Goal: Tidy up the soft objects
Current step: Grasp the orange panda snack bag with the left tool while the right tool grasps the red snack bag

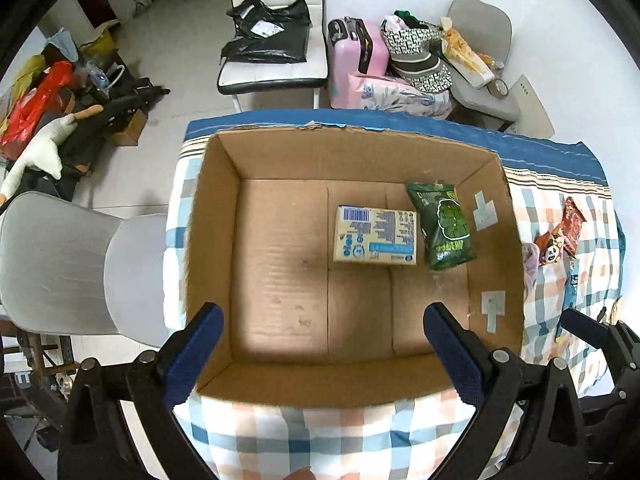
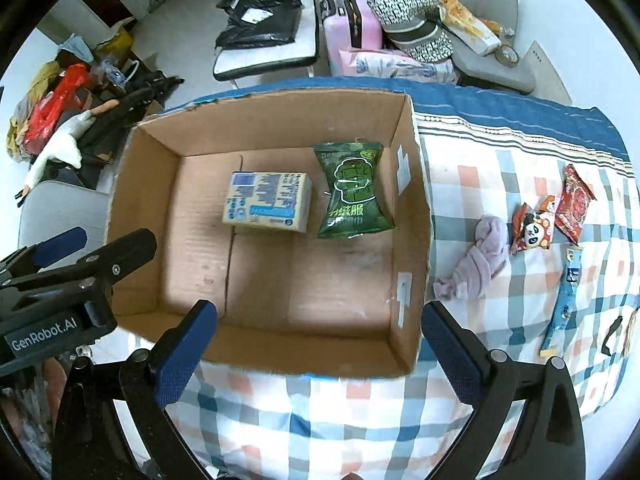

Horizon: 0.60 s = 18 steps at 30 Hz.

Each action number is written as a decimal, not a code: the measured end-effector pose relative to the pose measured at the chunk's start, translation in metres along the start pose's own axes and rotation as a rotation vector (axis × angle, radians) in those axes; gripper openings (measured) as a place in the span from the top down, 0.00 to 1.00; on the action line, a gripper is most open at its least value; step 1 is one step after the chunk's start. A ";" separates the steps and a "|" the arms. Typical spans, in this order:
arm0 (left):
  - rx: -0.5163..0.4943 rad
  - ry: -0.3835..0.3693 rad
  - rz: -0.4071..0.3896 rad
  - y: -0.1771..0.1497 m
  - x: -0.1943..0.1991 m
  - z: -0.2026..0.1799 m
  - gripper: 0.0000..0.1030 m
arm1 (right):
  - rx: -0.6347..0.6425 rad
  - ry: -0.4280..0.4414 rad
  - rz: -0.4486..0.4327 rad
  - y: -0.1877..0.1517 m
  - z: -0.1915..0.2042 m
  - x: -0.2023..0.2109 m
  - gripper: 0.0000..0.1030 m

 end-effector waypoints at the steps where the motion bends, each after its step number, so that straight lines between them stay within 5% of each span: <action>1: 0.002 -0.004 -0.006 -0.003 0.005 -0.002 0.01 | 0.004 0.011 -0.002 -0.004 0.000 0.006 0.00; 9: -0.024 0.010 -0.068 0.002 0.043 -0.047 0.01 | -0.033 0.095 -0.016 -0.012 -0.036 0.041 0.00; 18: -0.226 -0.008 -0.066 0.060 0.027 -0.193 0.01 | -0.238 0.046 -0.026 0.018 -0.192 0.061 0.00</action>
Point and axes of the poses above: each gripper's, at about its wrist camera, not at the fingertips, and x roughly against the way its jaws point, z to its left, y to its top, the point moved 5 cm from there along -x, roughly the way its jaws point, and after that the axes turned 15 degrees about -x, right-handed, at the moved point
